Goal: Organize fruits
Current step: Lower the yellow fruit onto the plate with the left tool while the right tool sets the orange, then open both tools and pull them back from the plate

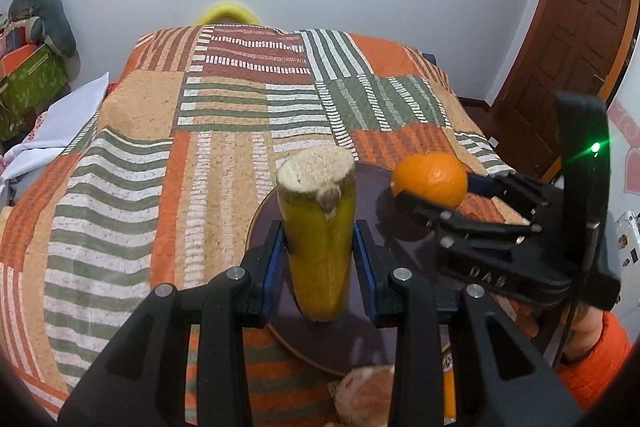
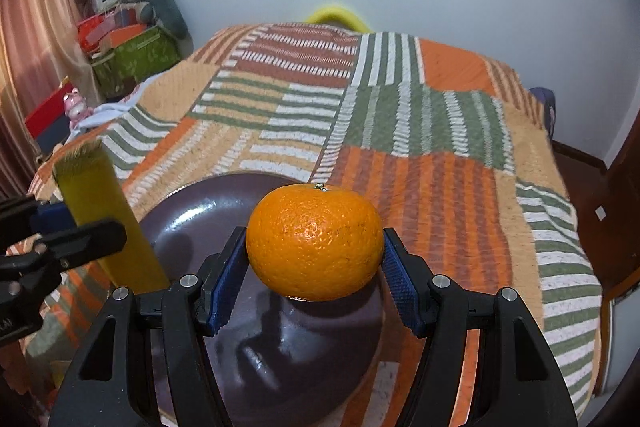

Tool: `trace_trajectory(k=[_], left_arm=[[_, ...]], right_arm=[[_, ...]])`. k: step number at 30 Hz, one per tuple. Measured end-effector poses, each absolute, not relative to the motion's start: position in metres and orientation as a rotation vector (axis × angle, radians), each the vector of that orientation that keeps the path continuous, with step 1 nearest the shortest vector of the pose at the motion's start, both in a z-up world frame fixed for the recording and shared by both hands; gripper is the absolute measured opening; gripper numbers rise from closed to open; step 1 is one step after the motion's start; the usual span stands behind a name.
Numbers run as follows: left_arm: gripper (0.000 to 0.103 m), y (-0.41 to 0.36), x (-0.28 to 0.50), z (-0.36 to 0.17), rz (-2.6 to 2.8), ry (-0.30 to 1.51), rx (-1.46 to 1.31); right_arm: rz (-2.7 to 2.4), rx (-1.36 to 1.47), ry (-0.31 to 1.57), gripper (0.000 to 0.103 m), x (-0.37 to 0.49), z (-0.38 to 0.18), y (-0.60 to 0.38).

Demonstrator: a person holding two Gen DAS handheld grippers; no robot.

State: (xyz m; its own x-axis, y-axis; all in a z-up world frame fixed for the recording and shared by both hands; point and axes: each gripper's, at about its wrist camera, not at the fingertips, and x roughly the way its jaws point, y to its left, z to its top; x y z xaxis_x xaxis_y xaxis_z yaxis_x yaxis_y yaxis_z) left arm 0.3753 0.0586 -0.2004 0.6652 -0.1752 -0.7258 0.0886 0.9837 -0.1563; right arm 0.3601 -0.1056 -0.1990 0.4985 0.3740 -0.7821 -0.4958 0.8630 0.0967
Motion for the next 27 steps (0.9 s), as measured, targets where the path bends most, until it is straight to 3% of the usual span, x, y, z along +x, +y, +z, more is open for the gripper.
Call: trace_trajectory(k=[13, 19, 22, 27], left_arm=[[0.033, 0.064, 0.408, -0.227, -0.139, 0.910, -0.185], [0.033, 0.066, 0.399, -0.206, -0.124, 0.867, -0.159], [0.033, 0.067, 0.390, -0.194, -0.114, 0.849, -0.137], [0.033, 0.065, 0.370, -0.178, -0.119, 0.826, -0.113]], right_arm=[[0.560, -0.204, 0.983, 0.063, 0.365, -0.216, -0.101], [0.561, -0.197, 0.989, 0.065, 0.359, -0.214, -0.106], [0.536, -0.207, 0.952, 0.074, 0.353, -0.205, -0.109], [0.532, -0.194, 0.935, 0.075, 0.342, -0.191, -0.116]])
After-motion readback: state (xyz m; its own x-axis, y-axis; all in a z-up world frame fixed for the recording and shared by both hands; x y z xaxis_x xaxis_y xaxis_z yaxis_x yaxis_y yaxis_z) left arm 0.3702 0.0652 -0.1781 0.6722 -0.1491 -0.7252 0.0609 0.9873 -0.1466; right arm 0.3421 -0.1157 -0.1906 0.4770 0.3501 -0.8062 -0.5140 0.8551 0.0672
